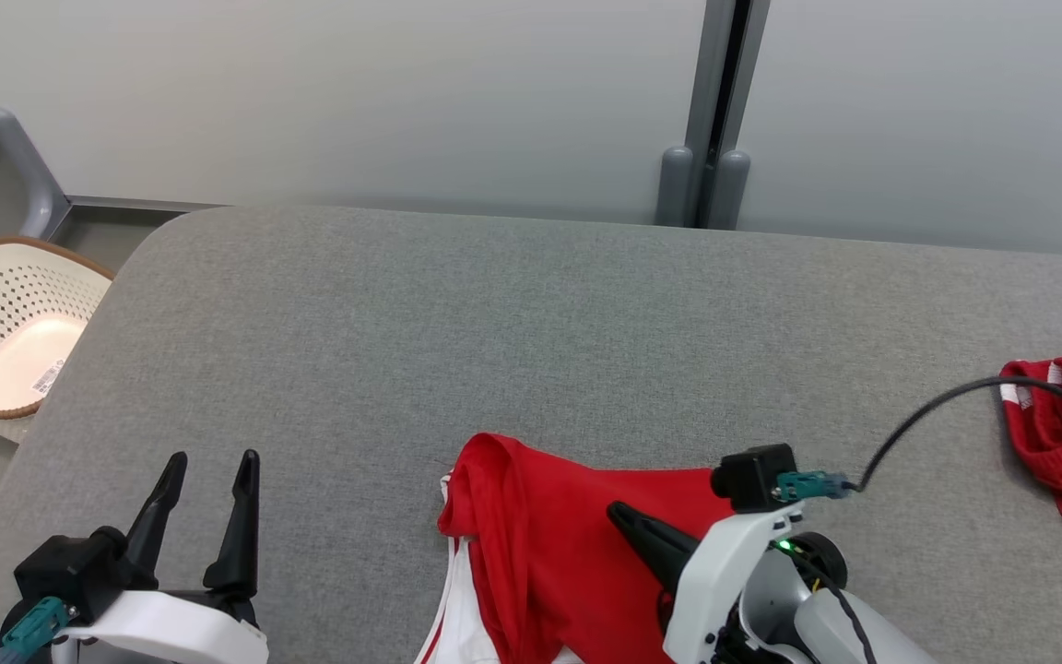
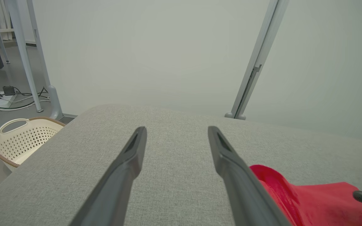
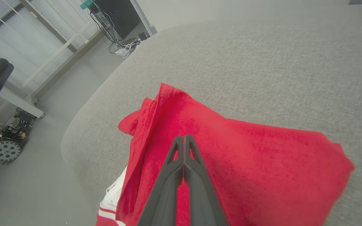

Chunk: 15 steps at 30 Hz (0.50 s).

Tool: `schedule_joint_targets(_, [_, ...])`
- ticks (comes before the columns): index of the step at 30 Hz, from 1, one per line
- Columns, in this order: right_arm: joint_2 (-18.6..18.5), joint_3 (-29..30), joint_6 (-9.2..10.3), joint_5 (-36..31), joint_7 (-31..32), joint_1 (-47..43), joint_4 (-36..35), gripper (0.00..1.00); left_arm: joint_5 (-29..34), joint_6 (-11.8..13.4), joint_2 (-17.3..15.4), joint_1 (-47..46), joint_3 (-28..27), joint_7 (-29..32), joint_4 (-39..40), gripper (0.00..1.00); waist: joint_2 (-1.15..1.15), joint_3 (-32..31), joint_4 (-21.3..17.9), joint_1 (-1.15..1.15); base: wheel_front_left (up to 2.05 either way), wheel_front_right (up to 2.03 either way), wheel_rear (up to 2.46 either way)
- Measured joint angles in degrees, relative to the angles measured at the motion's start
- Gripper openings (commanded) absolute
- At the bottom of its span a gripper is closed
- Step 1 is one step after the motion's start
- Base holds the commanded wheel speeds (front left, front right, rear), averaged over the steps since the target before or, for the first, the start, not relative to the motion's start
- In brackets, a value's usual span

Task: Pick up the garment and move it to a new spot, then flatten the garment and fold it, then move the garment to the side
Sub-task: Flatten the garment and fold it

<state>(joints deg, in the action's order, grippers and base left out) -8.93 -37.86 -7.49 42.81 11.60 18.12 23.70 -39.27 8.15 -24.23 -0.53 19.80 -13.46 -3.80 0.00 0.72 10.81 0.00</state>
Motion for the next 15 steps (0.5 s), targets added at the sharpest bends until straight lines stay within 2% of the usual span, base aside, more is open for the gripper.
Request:
schedule_joint_targets(9, [3.0, -6.5, 0.0, 2.1, 5.6, 7.1, 10.7, 0.0, -0.2, -0.5, 0.8, -1.3, 0.6, 0.2, -0.8, 1.0, 0.0, 1.6, 3.6, 0.0, 0.0, 0.0, 0.0])
schedule_joint_targets(15, [4.6, -10.9, 0.0, 5.2, 4.9, 10.6, 15.4, 0.0, -0.2, -1.1, 1.3, -2.3, 1.0, -0.1, -2.1, 1.0, 0.0, 2.9, 7.1, 0.0, 0.0, 0.0, 0.0])
